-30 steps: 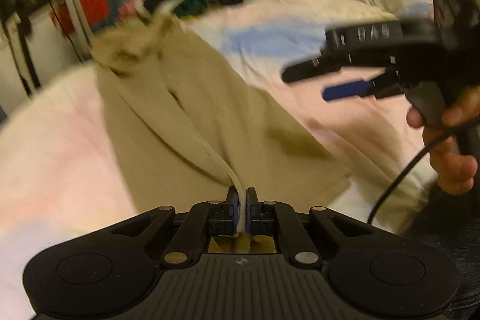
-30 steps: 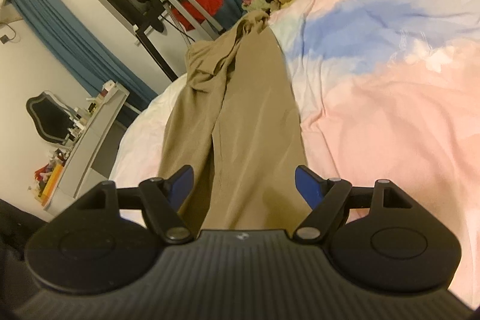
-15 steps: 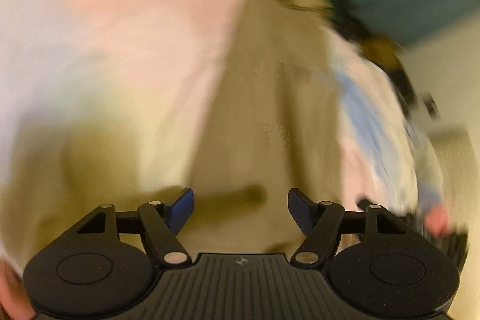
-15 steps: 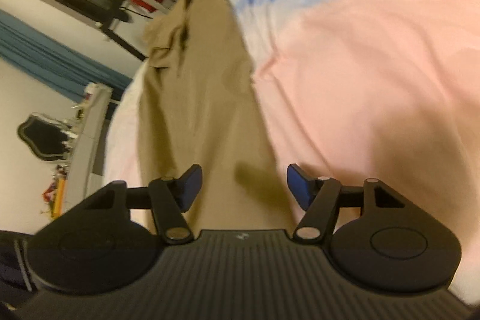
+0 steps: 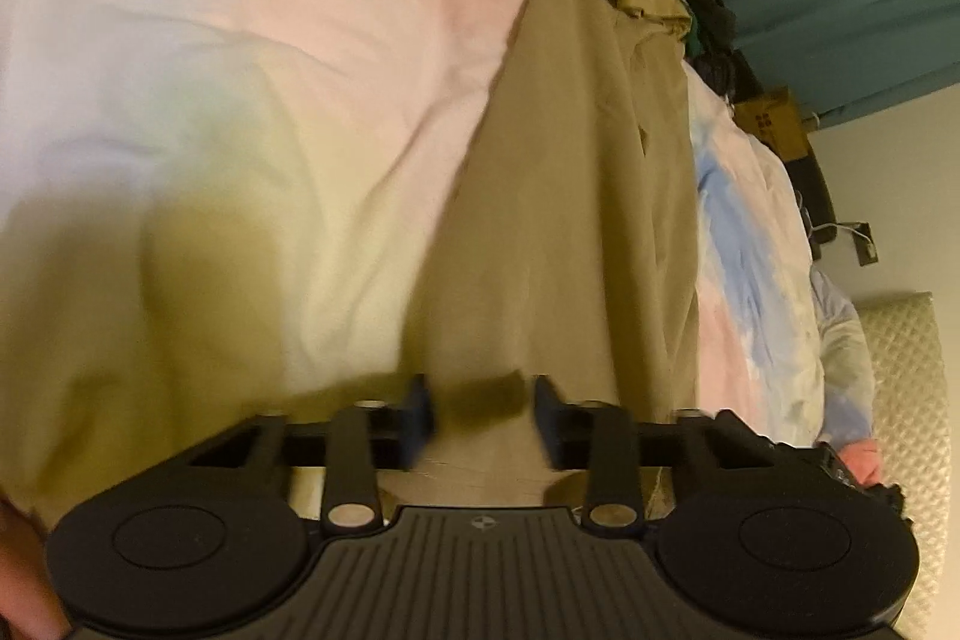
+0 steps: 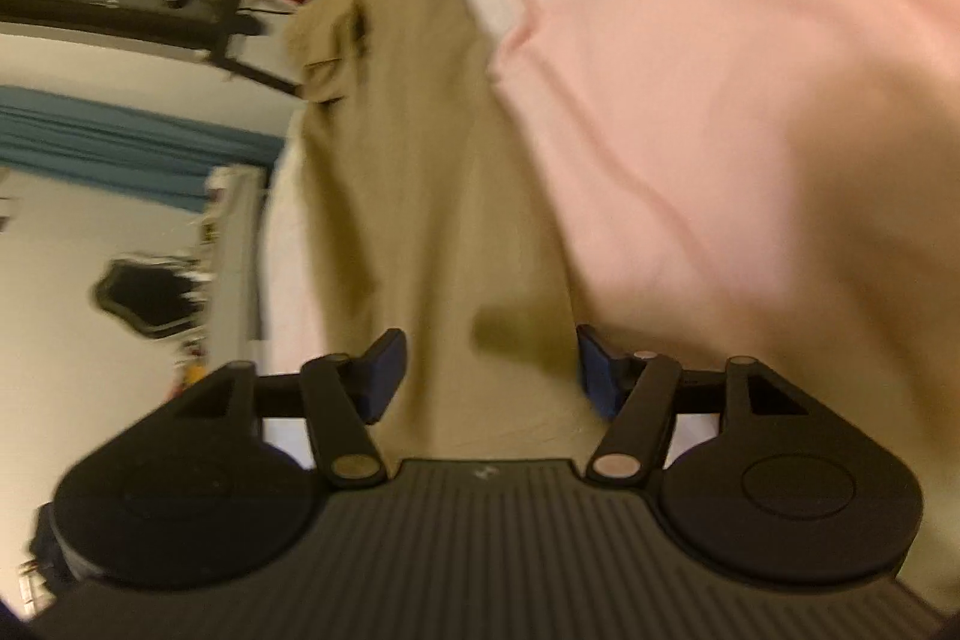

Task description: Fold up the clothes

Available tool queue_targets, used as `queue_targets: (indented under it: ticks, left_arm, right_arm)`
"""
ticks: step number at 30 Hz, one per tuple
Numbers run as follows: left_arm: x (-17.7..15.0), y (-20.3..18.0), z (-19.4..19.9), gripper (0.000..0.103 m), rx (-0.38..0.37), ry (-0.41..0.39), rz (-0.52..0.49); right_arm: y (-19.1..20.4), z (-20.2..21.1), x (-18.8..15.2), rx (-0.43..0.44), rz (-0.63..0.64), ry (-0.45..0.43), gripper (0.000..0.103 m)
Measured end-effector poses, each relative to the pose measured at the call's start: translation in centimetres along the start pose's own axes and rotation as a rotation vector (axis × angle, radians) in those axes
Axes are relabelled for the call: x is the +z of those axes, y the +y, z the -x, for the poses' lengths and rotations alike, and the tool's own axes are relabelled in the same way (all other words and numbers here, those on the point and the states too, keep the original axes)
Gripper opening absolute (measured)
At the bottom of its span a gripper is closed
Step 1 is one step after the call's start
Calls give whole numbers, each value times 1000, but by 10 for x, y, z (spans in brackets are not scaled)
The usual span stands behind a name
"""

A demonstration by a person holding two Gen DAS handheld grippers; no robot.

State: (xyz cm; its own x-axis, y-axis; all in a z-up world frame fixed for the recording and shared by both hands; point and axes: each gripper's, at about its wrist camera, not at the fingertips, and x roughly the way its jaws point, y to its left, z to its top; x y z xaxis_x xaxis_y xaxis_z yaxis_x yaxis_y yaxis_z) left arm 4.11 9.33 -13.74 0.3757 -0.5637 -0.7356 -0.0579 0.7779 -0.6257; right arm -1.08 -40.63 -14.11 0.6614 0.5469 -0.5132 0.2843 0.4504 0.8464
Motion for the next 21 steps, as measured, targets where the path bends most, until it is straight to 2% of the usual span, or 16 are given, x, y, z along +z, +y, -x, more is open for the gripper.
queue_targets:
  ticks: [1,2,6,8,9,10,11,13,14,17,19,20,21]
  left_arm:
    - [-1,1,1,12,-4,-5,10]
    - [-1,3,3,9,-8,-11,26]
    - [-3,7,7,10,16,-23,49]
    - [-3,5,3,19,40,-10,46]
    - [-3,4,-1,29,50,2,43]
    - [-4,5,-2,36,51,16,40]
    - [-5,10,3,39,43,22,33]
    - [-8,4,0,54,31,33,-3]
    - [-9,1,0,56,25,39,-22]
    - [-12,-3,-3,53,35,48,-52]
    - [-13,-4,-3,38,53,51,-66]
    - [-14,-4,-2,33,61,52,-71]
    - [-13,-3,2,19,45,51,-58]
  right_arm:
    - [2,1,-2,1,12,-3,52]
    - [3,1,-4,-2,25,-2,50]
    - [7,-1,-11,-33,78,18,47]
    - [9,-3,-15,-48,105,28,47]
    - [10,-3,-17,-56,119,34,47]
    - [11,-4,-18,-63,132,39,47]
    - [12,-4,-20,-71,146,44,48]
    - [14,-6,-24,-86,173,54,50]
    - [15,-6,-26,-94,186,59,50]
    - [19,-8,-29,-112,223,80,49]
    - [23,-10,-30,-149,256,98,38]
    - [27,-8,-30,-183,281,97,25]
    - [30,-6,-31,-197,295,89,17]
